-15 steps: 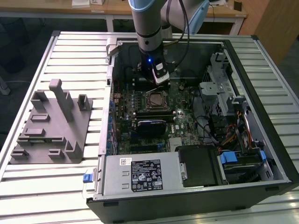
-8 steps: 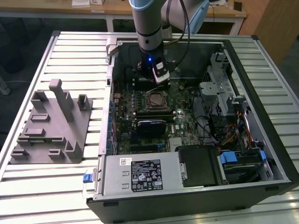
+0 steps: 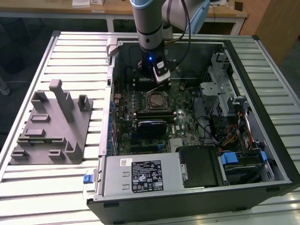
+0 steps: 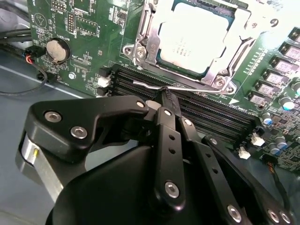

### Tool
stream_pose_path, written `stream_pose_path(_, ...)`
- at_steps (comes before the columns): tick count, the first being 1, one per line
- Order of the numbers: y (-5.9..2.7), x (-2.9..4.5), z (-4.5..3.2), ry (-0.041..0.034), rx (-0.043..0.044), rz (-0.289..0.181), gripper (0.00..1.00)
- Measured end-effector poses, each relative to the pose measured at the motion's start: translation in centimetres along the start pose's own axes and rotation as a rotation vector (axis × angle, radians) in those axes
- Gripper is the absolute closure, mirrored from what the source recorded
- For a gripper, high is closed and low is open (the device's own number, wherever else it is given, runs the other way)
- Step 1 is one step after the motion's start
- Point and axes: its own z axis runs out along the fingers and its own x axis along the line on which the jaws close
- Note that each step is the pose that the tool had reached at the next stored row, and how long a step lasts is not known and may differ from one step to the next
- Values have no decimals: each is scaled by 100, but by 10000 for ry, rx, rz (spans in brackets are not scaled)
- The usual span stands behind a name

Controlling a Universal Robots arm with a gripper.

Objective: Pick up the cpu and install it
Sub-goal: 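Install the first cpu locking lever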

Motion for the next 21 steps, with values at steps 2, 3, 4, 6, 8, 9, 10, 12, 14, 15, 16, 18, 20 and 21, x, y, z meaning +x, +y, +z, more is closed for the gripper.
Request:
stream_pose_path(2, 2, 2, -10, 0, -2, 1, 89)
stream_pose_path(3, 4, 2, -17, 1, -2, 1, 89)
stream_pose_path(4, 5, 1, -25, 1, -2, 0, 89)
stream_pose_path(6, 9, -2, -41, 1, -1, 1, 89)
stream_pose_path(8, 11, -3, -50, 1, -1, 1, 89)
stream_pose_path(9, 11, -4, -51, 0, -4, 2, 89)
stream_pose_path(10, 11, -4, -50, -1, -5, 1, 89)
stream_pose_path(12, 7, -4, -53, 0, 0, 5, 89)
stream_pose_path(14, -1, -5, -48, -10, -3, 12, 89)
stream_pose_path(15, -7, -4, -40, -17, -5, 12, 89)
stream_pose_path(16, -12, -2, -28, -24, -6, 12, 89)
stream_pose_path(18, -21, 3, 3, -38, -8, 8, 89)
stream_pose_path(20, -28, 8, 32, -54, -13, 4, 89)
stream_pose_path(21, -30, 9, 40, -61, -16, 4, 89)
